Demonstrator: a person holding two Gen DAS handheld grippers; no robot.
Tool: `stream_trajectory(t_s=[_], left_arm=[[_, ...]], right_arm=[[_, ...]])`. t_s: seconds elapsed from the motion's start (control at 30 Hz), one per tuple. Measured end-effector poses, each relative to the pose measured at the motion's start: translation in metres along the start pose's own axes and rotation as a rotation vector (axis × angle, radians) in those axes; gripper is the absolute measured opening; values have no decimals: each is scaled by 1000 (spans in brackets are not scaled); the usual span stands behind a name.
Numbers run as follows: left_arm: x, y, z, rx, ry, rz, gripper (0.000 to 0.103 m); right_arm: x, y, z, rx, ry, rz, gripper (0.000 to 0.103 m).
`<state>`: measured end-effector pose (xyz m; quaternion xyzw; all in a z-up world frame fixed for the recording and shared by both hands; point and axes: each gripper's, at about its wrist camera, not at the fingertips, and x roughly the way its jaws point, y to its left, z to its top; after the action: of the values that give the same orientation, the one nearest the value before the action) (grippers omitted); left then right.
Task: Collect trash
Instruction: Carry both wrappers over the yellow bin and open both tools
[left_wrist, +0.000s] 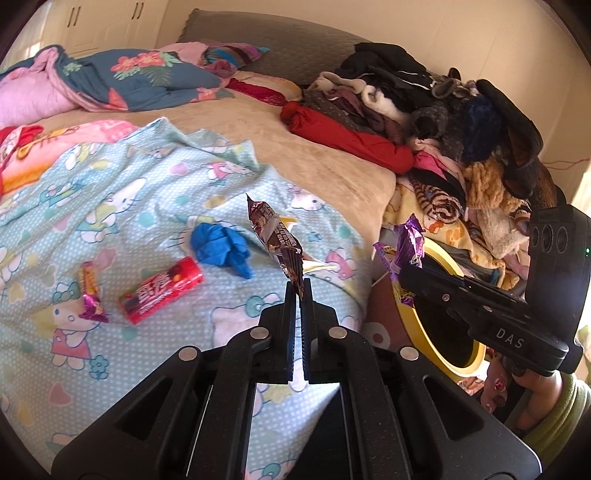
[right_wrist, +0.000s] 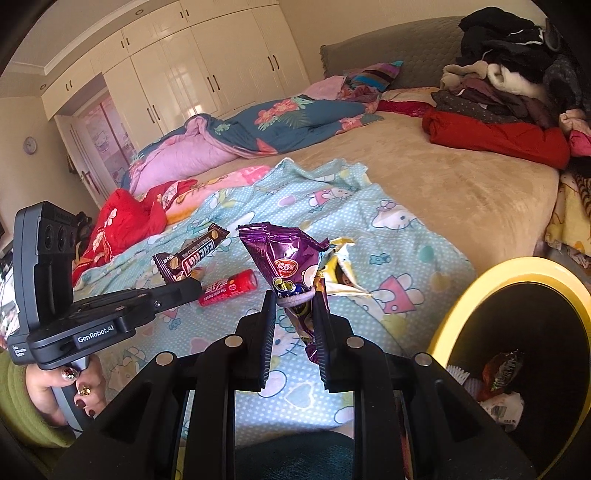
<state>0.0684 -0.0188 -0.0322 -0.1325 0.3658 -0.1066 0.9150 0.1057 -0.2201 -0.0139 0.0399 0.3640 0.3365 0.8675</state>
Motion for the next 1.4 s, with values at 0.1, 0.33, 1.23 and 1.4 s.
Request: stream_trajectory(t_s=[0.1, 0.33, 1.23, 1.4], left_arm=[[2, -9, 1, 19, 2, -12, 0], [6, -28, 3, 56, 2, -35, 0], [26, -108, 3, 186, 15, -164, 0], [29, -120, 1, 210, 22, -186, 0]], right_arm=[[-6, -5, -1, 11, -9, -11, 19], [-22, -23, -6, 53, -37, -38, 19], [-87, -96, -25, 201, -159, -215, 19], [-97, -109, -28, 230, -177, -241, 19]])
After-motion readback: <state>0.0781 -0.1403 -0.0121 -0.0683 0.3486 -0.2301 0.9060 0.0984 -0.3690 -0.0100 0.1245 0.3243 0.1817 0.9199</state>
